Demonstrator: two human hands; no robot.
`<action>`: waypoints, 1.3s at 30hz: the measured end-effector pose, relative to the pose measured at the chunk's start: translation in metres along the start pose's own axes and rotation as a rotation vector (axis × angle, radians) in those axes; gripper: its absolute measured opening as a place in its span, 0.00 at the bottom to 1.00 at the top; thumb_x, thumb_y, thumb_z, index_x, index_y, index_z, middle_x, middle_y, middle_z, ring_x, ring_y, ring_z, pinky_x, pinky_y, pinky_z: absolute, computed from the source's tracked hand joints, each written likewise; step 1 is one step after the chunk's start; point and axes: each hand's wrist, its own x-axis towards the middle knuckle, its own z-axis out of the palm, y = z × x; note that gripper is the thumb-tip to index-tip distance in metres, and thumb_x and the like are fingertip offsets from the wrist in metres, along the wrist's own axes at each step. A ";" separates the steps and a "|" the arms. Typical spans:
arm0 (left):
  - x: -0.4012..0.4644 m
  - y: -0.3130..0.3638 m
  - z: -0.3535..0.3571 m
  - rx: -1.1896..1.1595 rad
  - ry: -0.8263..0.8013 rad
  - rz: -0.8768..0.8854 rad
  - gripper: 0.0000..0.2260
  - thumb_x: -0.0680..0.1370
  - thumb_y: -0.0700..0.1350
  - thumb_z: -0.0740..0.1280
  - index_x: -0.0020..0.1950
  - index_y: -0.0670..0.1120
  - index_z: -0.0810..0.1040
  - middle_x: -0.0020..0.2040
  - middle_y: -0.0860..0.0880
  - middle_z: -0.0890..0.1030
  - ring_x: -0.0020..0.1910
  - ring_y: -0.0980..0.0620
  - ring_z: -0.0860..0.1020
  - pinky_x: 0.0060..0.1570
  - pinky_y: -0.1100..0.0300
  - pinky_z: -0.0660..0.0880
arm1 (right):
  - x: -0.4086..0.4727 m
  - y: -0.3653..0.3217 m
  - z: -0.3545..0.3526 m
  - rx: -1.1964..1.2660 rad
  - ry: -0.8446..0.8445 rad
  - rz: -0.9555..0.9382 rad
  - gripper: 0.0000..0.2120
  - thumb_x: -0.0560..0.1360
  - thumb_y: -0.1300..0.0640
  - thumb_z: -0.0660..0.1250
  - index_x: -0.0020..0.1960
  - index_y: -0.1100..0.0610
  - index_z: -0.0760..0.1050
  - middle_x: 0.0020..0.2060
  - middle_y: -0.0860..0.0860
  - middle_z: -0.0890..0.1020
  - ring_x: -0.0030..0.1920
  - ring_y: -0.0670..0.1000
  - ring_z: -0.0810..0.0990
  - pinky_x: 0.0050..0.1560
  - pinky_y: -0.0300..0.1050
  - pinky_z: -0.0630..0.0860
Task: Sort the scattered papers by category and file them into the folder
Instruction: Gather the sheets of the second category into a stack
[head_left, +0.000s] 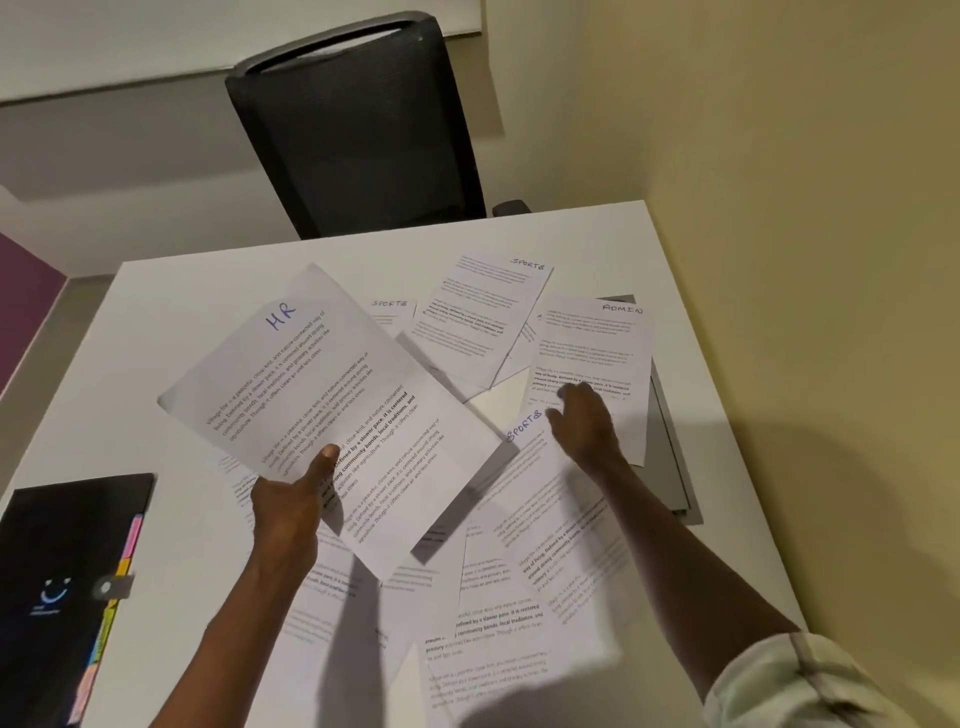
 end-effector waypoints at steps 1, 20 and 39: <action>0.006 -0.001 -0.002 0.019 -0.001 -0.008 0.26 0.72 0.41 0.77 0.68 0.47 0.76 0.58 0.52 0.83 0.58 0.48 0.80 0.63 0.46 0.75 | 0.011 -0.015 0.012 0.000 -0.040 -0.032 0.15 0.76 0.56 0.66 0.60 0.62 0.74 0.54 0.59 0.78 0.56 0.59 0.76 0.58 0.50 0.72; 0.117 -0.007 -0.032 0.302 -0.022 -0.041 0.16 0.71 0.49 0.78 0.52 0.42 0.79 0.42 0.50 0.82 0.41 0.45 0.79 0.47 0.55 0.73 | 0.122 -0.128 0.079 0.087 0.067 0.694 0.16 0.76 0.61 0.69 0.61 0.66 0.73 0.54 0.59 0.81 0.52 0.56 0.83 0.50 0.47 0.80; 0.140 -0.001 -0.024 0.236 -0.139 -0.061 0.10 0.74 0.44 0.76 0.43 0.54 0.75 0.35 0.51 0.74 0.29 0.55 0.72 0.23 0.71 0.69 | 0.066 -0.054 0.017 -0.221 0.441 0.367 0.11 0.77 0.60 0.61 0.52 0.68 0.75 0.48 0.65 0.78 0.51 0.63 0.76 0.50 0.56 0.75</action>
